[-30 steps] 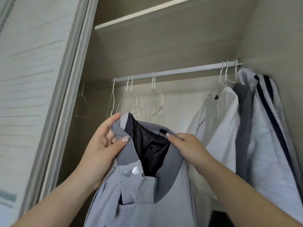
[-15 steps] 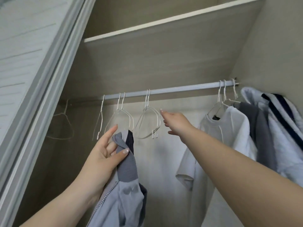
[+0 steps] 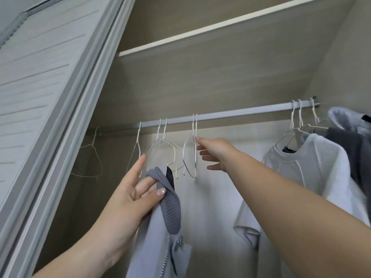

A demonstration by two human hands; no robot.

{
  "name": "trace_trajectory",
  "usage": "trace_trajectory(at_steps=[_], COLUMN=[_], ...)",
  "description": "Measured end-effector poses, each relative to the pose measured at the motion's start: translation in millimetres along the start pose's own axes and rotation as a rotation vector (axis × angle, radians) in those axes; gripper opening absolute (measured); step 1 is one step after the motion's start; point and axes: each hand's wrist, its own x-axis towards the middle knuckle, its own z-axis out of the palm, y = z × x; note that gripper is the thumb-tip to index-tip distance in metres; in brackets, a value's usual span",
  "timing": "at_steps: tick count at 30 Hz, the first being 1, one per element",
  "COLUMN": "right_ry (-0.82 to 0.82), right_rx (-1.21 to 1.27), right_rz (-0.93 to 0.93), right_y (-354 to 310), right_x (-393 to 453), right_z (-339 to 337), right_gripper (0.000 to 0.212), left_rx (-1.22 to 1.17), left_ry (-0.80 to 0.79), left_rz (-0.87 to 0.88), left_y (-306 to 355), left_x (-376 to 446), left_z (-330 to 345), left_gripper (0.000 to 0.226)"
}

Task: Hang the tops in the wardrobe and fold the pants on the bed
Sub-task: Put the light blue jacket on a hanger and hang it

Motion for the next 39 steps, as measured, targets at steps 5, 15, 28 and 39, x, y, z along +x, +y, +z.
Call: trace_trajectory(at_steps=[5,15,28,39], right_ry=[-0.037,-0.077,-0.033,0.212], right_rx=[-0.036,0.141,0.035,0.138], right_rz=[-0.003,0.092,-0.003,-0.146], right_y=[-2.7,-9.8,-17.2,-4.7], right_x=[7.7,15.0,28.9,31.5], right_z=[21.1,52.8,108.8,91.6], right_gripper=[0.029,0.040,0.017,0.031], left_rx=[-0.029,-0.096,-0.070,-0.074], left_ry=[0.019,0.029,0.103,0.088], left_rz=[0.008,0.039,0.029,-0.019], left_y=[2.0,5.5,13.7,6.5], left_x=[2.3,-1.3,-10.4,-16.0], left_z=[-8.3,-21.4,-60.8,-63.0], left_gripper=[0.087,0.079,0.083,0.075])
